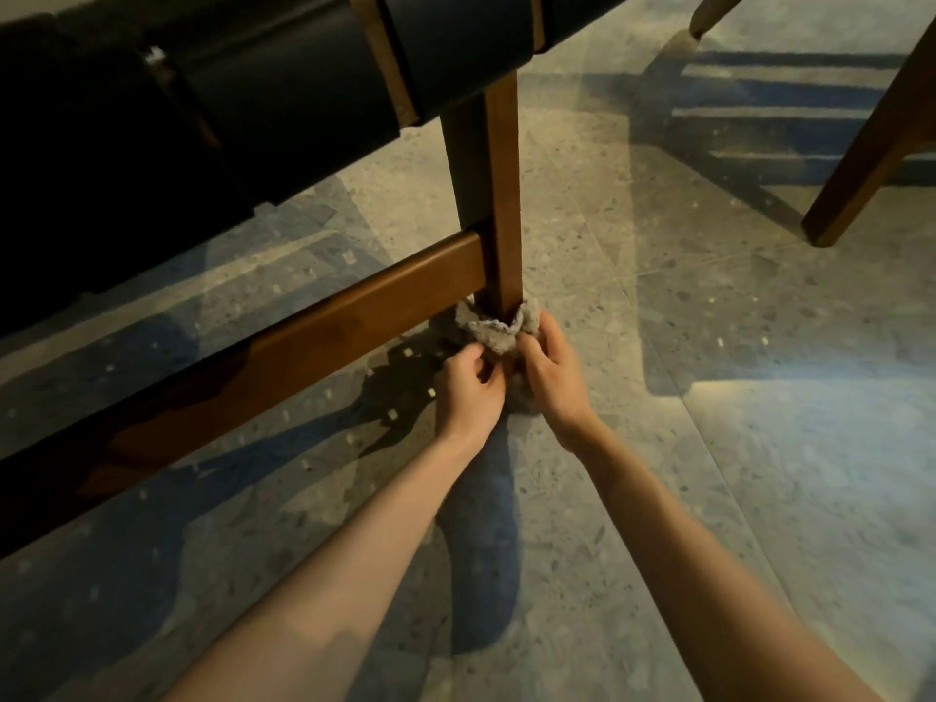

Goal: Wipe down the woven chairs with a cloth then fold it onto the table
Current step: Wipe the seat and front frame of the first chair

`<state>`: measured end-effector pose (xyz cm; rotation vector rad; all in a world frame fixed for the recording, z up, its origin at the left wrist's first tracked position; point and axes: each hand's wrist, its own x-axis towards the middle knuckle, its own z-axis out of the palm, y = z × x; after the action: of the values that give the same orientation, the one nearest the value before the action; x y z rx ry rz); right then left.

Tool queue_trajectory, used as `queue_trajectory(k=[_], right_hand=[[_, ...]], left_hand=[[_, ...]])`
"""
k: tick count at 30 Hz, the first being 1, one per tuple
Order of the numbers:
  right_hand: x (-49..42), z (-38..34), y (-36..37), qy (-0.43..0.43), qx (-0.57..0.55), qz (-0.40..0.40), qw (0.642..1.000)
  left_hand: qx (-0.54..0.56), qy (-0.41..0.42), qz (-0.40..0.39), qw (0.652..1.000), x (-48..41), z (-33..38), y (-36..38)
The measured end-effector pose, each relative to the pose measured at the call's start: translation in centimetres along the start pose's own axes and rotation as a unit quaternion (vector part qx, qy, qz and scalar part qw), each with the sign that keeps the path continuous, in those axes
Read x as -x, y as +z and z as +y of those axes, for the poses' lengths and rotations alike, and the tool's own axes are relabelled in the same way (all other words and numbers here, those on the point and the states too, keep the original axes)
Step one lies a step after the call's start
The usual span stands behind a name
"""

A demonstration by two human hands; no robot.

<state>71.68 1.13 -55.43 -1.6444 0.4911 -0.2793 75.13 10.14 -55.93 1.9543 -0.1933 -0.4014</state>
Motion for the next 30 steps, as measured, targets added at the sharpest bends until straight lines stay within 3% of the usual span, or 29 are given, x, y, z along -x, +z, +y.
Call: queue_trajectory(k=[4,8,14,22,30], right_hand=[[2.0,-1.8,-1.7,-0.029,0.006,0.065,0.997],[3.6,-3.8,-3.1,-0.017,0.026,0.148,0.989],[6.0,-9.9,-5.6,0.042,0.062,0.227,0.971],[9.6,-25.2,-9.2,0.128,0.143,0.232,0.954],[14.2,-48.6,-8.5,0.136,0.131,0.145,0.971]], left_hand=[[0.068,0.005,-0.002,0.998,2.3,1.6,0.3],[0.148,-0.056,-0.051,0.986,4.0,4.6,0.6],[0.043,-0.130,-0.208,0.968,6.2,11.1,-1.2],[0.041,-0.160,-0.302,0.939,10.4,25.9,-6.8],[0.077,-0.135,-0.275,0.949,15.6,41.7,-18.8]])
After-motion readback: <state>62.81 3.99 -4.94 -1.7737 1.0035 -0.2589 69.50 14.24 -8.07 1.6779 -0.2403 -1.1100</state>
